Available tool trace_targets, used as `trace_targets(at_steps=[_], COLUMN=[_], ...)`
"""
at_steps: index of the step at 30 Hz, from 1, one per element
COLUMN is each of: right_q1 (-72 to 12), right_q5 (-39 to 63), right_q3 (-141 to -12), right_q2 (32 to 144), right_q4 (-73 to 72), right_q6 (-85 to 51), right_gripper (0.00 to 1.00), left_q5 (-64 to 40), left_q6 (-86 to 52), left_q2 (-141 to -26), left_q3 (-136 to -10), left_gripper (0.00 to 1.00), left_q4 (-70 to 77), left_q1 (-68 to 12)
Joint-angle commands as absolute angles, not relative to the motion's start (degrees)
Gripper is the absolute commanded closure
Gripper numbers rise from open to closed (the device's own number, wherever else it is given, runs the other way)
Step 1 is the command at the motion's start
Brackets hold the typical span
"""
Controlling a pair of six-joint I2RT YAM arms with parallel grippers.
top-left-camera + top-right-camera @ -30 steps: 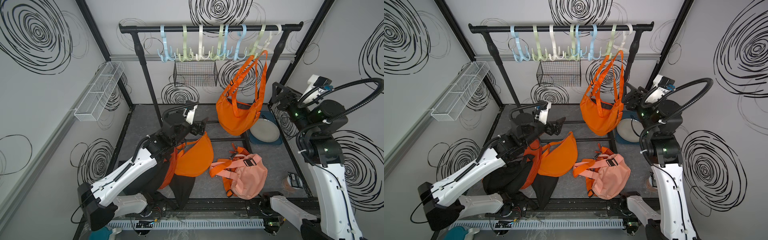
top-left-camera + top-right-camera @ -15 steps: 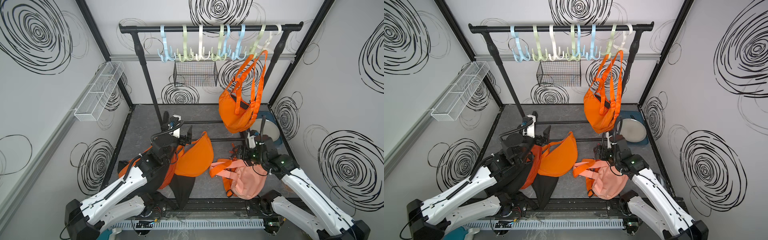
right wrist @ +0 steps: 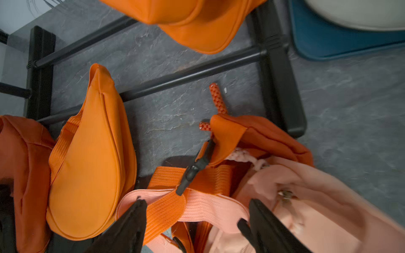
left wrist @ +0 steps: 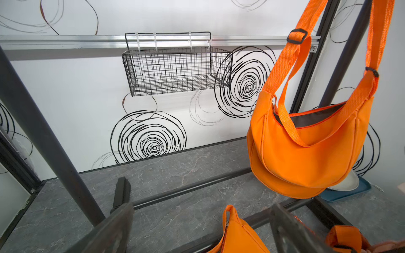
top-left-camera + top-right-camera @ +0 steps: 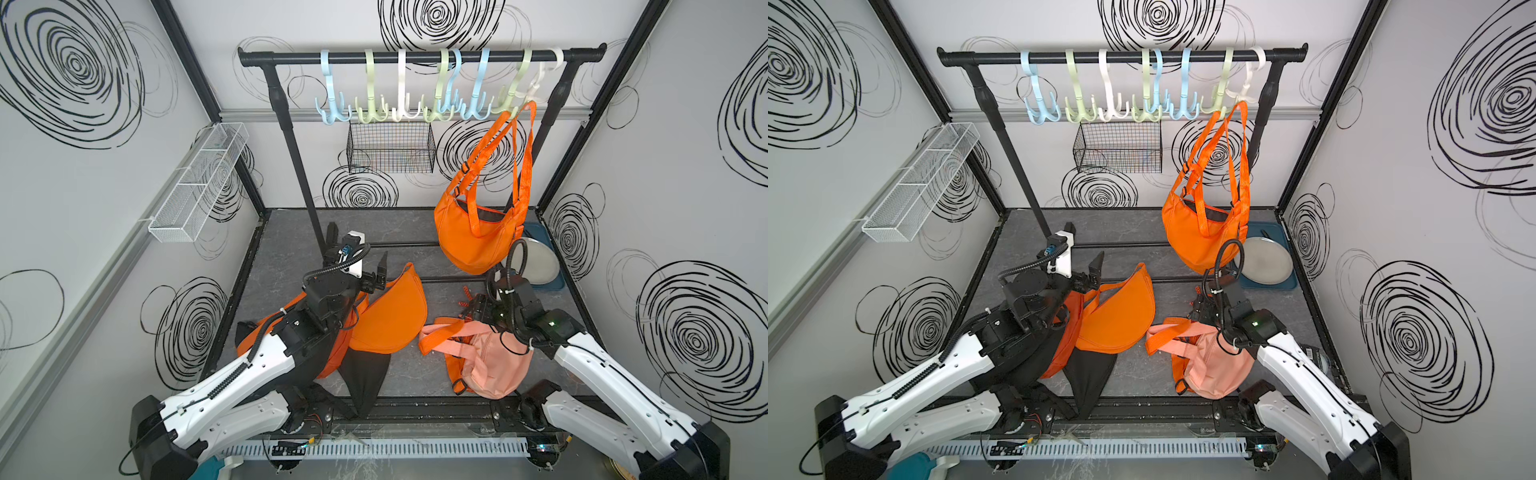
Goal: Hang the bag on a hook
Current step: Pick up the bag from the bag.
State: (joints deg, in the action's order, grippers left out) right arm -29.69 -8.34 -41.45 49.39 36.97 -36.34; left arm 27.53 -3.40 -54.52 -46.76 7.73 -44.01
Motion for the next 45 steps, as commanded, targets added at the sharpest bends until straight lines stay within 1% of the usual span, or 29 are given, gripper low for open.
trace_targets(at_steps=[1, 5, 10, 15, 19, 23, 24, 29, 32, 33, 36, 38, 41, 45], right_q1=[-29.3, -30.1, -31.5, -31.6, -31.7, -31.6, -31.7, -32.8, -36.6, -38.8, -46.9, -50.5, -52.4, -52.5], right_q5=[-14.2, -9.9, -5.8, -5.9, -7.5, -6.4, -6.4, -5.9, -6.1, -7.1, -13.1, -15.0, -15.4, -16.6], right_q3=[-45.1, -43.7, -34.3, -31.7, -28.4, -26.0, -26.9, -30.5, -30.9, -31.8, -34.2, -34.9, -34.3, -35.5], right_q2=[47.4, 47.3, 45.3, 44.7, 45.2, 47.2, 48.1, 50.7, 52.2, 52.8, 54.6, 56.6, 60.6, 66.2], right_q4=[46.3, 50.5, 43.7, 40.4, 38.1, 32.3, 32.2, 33.7, 33.7, 34.1, 36.9, 38.5, 39.6, 39.8], right_q6=[-36.6, -42.1, -46.6, -49.2, -48.7, -47.4, -46.9, -43.3, -43.0, -43.3, -44.4, -45.5, -46.4, -46.8], right_gripper=[0.23, 0.23, 0.2, 0.19, 0.18, 0.23, 0.27, 0.32, 0.32, 0.31, 0.24, 0.19, 0.16, 0.18], left_q5=[28.4, 27.7, 27.9, 27.9, 27.5, 27.6, 27.8, 27.9, 28.1, 28.1, 27.9, 28.0, 27.9, 28.1], left_q6=[-2.7, -3.1, -3.0, -2.8, -2.8, -2.7, -2.7, -2.2, -2.0, -2.1, -2.0, -1.9, -1.9, -1.8], left_q2=[-54.3, -54.2, -54.0, -54.6, -54.3, -54.2, -54.3, -54.4, -54.4, -54.4, -54.5, -54.5, -54.4, -54.4], left_q3=[-46.7, -46.7, -46.6, -46.7, -46.8, -46.6, -46.6, -46.6, -46.7, -46.7, -46.8, -46.9, -46.9, -46.7], left_gripper=[0.01, 0.01, 0.01, 0.01, 0.01, 0.01, 0.01, 0.01, 0.01, 0.01, 0.01, 0.01, 0.01, 0.01], left_q4=[10.5, 10.6, 10.7, 10.5, 10.5, 10.6, 10.5, 10.4, 10.3, 10.2, 10.2, 10.2, 10.1, 10.2], left_q1=[-44.1, -44.1, -44.2, -44.4, -44.5, -44.5, -44.5, -45.2, -45.2, -45.3, -45.3, -45.3, -45.3, -45.3])
